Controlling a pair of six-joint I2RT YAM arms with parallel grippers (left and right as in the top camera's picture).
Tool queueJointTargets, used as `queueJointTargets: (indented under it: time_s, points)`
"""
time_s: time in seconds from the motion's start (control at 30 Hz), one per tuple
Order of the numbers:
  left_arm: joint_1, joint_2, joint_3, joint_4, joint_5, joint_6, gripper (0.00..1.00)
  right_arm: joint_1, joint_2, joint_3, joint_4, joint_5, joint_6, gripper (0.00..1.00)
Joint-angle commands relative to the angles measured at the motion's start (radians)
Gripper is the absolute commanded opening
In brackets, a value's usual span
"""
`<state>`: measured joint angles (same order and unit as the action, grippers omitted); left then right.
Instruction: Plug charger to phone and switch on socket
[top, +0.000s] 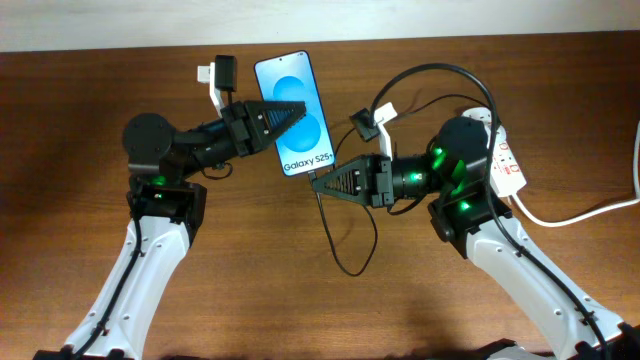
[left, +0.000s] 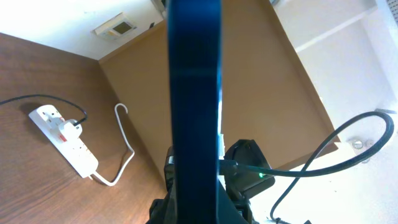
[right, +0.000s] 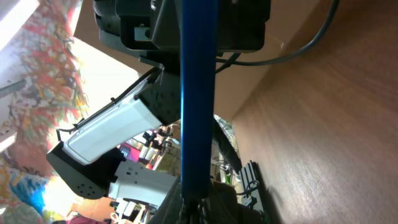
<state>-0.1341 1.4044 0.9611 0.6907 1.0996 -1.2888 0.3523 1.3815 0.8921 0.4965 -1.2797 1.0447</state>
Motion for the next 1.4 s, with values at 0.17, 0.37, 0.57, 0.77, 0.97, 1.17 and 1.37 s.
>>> queueJointTargets:
  time_s: [0.17,0.37,0.57,0.77,0.97,1.17,1.37]
  points:
    - [-0.074,-0.012,0.002,0.004,0.106,0.029,0.00,0.000,0.002,0.029,0.160,0.193,0.116,0.04]
    - [-0.082,-0.012,-0.017,-0.053,0.200,0.048,0.00,-0.046,0.002,0.043,0.159,0.158,0.116,0.04]
    - [-0.082,-0.013,-0.017,-0.061,0.309,0.048,0.00,-0.047,0.002,0.045,0.166,0.171,0.116,0.04]
    - [-0.082,-0.013,-0.017,-0.102,0.339,0.048,0.00,-0.058,0.002,0.061,0.166,0.172,0.116,0.04]
    - [-0.069,-0.013,-0.017,-0.101,0.233,0.043,0.00,-0.058,0.002,0.061,0.127,0.097,0.113,0.04]
    - [0.011,-0.013,-0.017,-0.056,0.027,0.044,0.00,-0.058,0.002,0.061,0.053,0.060,0.085,0.09]
    - [0.026,-0.013,-0.017,-0.040,0.003,0.048,0.00,-0.058,0.002,0.061,0.034,0.043,0.063,0.21]
